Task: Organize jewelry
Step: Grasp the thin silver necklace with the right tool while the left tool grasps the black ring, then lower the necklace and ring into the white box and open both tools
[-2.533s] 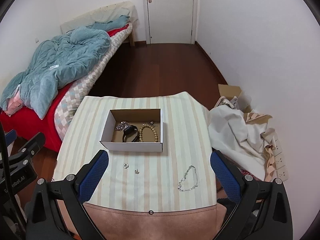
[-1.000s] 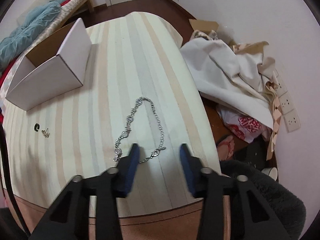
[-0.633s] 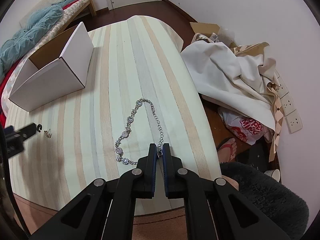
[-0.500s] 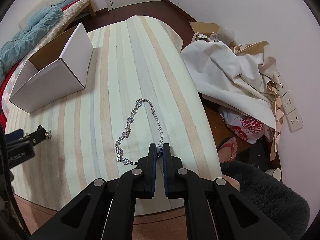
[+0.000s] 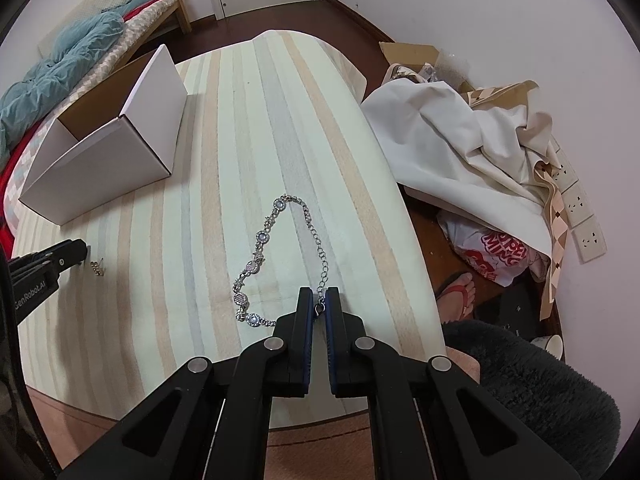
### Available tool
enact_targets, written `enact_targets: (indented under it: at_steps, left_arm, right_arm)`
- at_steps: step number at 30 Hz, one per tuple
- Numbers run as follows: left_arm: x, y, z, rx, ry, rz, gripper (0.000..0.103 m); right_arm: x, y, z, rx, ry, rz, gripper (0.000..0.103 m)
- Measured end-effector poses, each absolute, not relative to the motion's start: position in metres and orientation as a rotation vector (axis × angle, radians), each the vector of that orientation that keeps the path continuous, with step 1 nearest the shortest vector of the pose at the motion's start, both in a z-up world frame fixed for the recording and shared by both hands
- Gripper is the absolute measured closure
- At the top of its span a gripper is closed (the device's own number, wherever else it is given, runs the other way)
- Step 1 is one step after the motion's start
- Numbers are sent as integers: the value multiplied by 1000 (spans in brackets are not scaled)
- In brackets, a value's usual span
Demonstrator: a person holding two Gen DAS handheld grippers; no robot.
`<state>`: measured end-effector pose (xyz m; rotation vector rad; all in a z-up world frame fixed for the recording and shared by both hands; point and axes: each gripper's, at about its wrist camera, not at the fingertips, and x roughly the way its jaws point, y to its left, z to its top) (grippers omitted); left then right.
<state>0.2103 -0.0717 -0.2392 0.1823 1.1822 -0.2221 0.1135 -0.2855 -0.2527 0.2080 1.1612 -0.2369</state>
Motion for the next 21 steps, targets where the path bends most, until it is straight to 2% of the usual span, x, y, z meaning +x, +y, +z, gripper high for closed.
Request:
enact_targets:
  at_steps: [9,21]
  left_arm:
    - [190,-63,-209,138,1151,-236,93]
    - [193,-30,-109,9,1069,-262,93]
  right_arm:
    - [110,-280,-219,271,1096,-178,97]
    - [119,-264,-93,349,919,-7,97]
